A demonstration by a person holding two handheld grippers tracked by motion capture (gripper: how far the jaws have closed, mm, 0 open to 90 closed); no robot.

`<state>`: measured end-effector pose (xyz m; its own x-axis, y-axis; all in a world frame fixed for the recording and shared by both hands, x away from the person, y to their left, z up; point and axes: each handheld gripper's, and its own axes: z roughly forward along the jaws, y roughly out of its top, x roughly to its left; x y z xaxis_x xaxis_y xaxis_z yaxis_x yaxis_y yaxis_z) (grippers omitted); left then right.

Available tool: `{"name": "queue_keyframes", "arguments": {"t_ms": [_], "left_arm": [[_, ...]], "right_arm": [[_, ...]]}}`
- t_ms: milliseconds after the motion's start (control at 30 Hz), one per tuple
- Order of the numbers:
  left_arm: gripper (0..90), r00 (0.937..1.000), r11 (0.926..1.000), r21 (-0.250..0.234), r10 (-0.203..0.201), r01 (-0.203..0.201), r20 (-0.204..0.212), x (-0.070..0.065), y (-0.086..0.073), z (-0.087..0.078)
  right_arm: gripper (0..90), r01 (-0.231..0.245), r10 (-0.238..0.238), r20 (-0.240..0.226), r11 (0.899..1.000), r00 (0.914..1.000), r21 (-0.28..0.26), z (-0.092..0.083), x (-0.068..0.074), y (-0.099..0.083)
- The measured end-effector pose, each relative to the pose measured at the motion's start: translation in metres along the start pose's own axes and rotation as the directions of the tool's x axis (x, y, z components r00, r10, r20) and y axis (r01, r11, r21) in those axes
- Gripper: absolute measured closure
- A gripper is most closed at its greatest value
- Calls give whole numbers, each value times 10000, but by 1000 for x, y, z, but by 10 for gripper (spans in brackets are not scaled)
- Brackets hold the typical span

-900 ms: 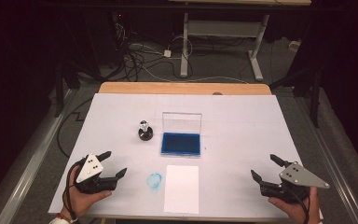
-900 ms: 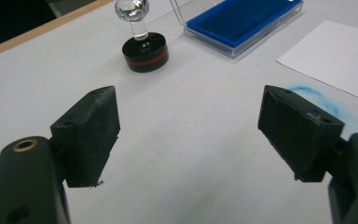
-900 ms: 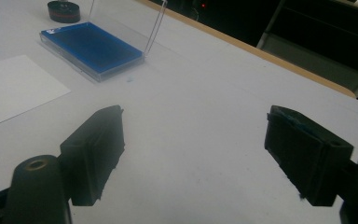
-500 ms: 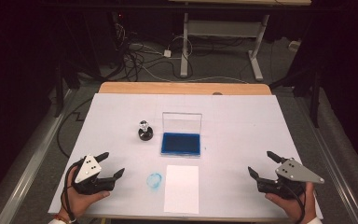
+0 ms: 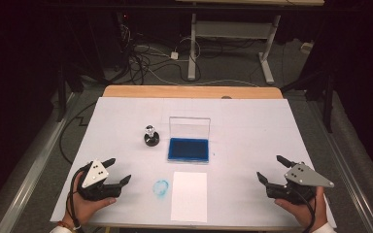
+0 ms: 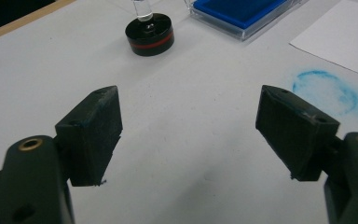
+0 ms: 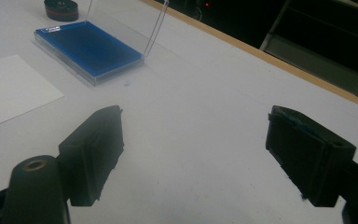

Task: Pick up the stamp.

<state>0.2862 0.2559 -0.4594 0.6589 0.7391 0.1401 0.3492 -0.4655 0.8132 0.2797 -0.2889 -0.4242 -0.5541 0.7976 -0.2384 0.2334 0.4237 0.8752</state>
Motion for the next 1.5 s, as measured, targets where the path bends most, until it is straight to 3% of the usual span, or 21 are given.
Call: {"name": "queue_keyframes", "arguments": {"t_ms": [133, 467, 667, 1067, 1267, 1367, 1500], "left_arm": [[218, 9999, 9999, 7, -142, 142, -14, 1, -1, -1], [218, 10000, 10000, 4, -64, 64, 52, 9, 9, 6], [218, 9999, 9998, -210, -51, 53, 133, 17, 25, 6], [218, 9985, 9993, 253, 278, -291, 479, 29, 48, 14], [225, 9949, 9994, 325, 66, -99, 1002, 44, 66, 16], [253, 9943, 9998, 181, 52, -72, 1063, 49, 73, 19], [250, 9936, 9989, 466, 41, -95, 1132, 54, 81, 27]], "right_arm": [[194, -24, 24, -25, 10000, 10000, -23, -2, 1, 0], [189, 57, -57, 51, 10000, 10000, 27, -8, 2, -3], [189, 113, -114, 41, 9999, 9999, 27, -7, 3, -3], [186, 122, -123, 82, 9998, 9999, 128, -10, 3, -6], [186, 139, -142, 89, 9993, 9999, 348, -11, 6, -9], [187, 63, -67, 93, 9991, 9999, 431, -12, 5, -10], [188, 101, -106, 94, 9985, 9999, 533, -12, 4, -12]]}}
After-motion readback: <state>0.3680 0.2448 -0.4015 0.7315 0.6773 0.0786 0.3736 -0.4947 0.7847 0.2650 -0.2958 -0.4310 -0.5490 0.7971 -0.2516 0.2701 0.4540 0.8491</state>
